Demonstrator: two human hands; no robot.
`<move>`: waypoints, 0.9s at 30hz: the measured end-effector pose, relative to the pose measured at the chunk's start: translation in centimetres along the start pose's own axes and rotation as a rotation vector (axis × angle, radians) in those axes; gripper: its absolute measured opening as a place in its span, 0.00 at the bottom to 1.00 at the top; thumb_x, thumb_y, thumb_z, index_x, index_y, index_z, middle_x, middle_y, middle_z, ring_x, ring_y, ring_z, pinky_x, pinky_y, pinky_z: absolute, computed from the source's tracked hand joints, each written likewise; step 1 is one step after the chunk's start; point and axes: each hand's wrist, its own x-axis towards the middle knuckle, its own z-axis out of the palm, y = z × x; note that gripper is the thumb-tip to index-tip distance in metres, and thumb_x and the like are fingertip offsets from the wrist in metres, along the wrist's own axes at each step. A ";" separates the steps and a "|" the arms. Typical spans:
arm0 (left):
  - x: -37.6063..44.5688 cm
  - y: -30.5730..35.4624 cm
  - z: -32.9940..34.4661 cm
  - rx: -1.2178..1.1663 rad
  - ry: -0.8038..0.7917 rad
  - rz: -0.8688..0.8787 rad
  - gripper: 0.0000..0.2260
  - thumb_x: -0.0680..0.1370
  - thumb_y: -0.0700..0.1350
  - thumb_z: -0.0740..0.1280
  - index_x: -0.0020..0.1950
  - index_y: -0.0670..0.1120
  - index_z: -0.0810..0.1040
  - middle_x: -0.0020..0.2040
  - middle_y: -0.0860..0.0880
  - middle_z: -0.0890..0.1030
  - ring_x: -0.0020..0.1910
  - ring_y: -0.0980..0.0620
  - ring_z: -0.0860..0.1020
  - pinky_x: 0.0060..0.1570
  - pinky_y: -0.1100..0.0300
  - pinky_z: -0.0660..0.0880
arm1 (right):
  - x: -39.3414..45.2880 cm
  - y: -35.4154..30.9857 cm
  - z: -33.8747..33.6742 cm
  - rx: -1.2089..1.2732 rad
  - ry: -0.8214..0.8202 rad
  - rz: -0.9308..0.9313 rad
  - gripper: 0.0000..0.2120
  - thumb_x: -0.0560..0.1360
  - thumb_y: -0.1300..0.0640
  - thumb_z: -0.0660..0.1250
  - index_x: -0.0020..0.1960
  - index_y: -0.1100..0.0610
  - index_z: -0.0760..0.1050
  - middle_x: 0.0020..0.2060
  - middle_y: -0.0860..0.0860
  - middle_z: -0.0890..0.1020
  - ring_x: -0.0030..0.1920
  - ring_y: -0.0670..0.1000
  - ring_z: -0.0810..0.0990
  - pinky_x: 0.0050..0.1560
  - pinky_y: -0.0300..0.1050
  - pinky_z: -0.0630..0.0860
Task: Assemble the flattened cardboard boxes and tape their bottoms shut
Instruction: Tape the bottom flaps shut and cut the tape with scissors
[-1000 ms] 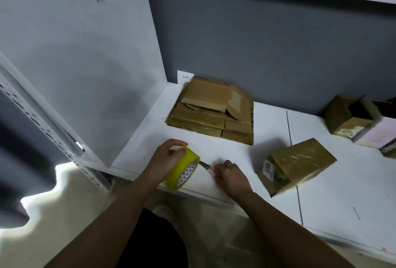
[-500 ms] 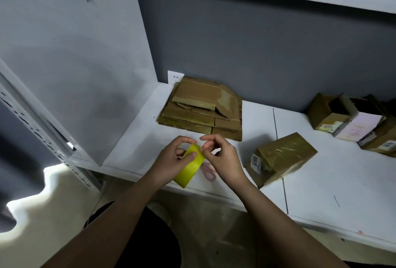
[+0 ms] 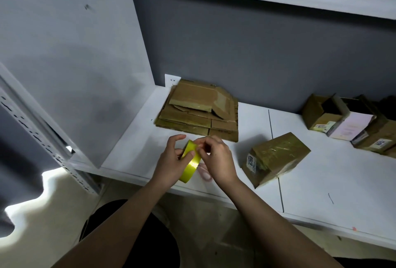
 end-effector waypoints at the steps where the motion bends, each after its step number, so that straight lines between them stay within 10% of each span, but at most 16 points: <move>1: -0.1 0.1 0.0 0.008 0.009 0.007 0.22 0.77 0.49 0.67 0.69 0.56 0.64 0.56 0.52 0.75 0.53 0.52 0.76 0.50 0.56 0.75 | 0.1 -0.1 0.1 -0.004 0.016 0.007 0.08 0.76 0.62 0.67 0.53 0.56 0.81 0.46 0.49 0.79 0.43 0.44 0.74 0.39 0.25 0.66; 12: 0.5 -0.2 -0.6 -0.061 -0.003 0.000 0.22 0.77 0.45 0.68 0.68 0.55 0.64 0.50 0.51 0.79 0.49 0.52 0.79 0.48 0.57 0.76 | 1.3 0.1 1.8 0.133 -0.014 0.113 0.03 0.78 0.61 0.65 0.49 0.57 0.77 0.55 0.47 0.68 0.53 0.47 0.73 0.46 0.31 0.72; 17: 1.3 -1.6 -1.9 -0.089 0.018 -0.027 0.22 0.75 0.45 0.70 0.64 0.57 0.66 0.52 0.44 0.80 0.49 0.48 0.79 0.42 0.59 0.74 | 2.1 1.1 2.0 0.339 -0.017 0.221 0.05 0.78 0.61 0.65 0.51 0.55 0.77 0.47 0.49 0.81 0.46 0.45 0.77 0.40 0.27 0.71; 27: 2.4 -4.9 -2.6 1.011 0.131 0.079 0.23 0.78 0.51 0.65 0.70 0.48 0.65 0.62 0.47 0.77 0.60 0.48 0.76 0.56 0.56 0.71 | 1.6 3.5 4.1 0.217 -0.158 0.336 0.08 0.79 0.61 0.62 0.55 0.56 0.78 0.50 0.45 0.78 0.53 0.48 0.78 0.56 0.42 0.75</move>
